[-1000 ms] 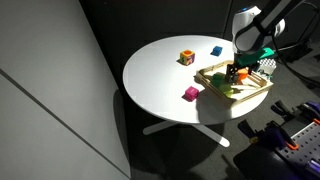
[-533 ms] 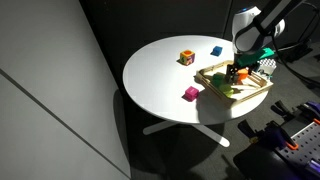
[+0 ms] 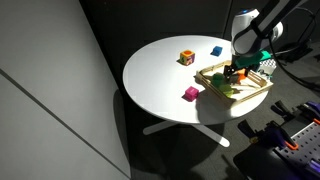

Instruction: Put the gray block on a white and black cube

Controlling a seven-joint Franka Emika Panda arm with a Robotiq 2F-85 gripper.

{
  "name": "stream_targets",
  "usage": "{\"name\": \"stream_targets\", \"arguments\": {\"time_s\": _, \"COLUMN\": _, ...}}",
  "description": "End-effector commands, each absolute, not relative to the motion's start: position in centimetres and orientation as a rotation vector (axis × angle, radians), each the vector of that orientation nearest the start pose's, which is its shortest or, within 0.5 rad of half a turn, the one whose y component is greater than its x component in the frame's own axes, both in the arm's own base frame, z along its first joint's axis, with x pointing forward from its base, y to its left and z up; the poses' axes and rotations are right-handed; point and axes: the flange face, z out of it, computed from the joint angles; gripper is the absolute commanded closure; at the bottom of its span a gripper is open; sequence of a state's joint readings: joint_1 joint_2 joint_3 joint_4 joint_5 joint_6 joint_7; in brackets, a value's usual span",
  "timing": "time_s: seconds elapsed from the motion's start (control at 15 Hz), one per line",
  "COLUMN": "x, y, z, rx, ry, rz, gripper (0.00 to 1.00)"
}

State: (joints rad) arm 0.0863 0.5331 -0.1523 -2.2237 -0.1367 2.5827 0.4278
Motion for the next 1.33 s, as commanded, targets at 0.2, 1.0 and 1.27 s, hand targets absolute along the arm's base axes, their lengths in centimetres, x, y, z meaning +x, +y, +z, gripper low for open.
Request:
{"name": "stream_targets", "arguments": {"time_s": 0.2, "x": 52.7, "y": -4.2, "z": 11.5, "rx": -3.199, "ry": 0.596, "rz": 0.158, "gripper": 0.00}}
{"name": "stream_targets", "arguments": {"time_s": 1.0, "x": 54.2, "y": -5.1, "z": 10.6, "rx": -3.161, "ry": 0.663, "rz": 0.039, "gripper": 0.25}}
{"name": "stream_targets", "arguments": {"time_s": 1.27, "x": 54.7, "y": -5.4, "z": 11.1, "rx": -3.167, "ry": 0.671, "rz": 0.034, "gripper": 0.51}}
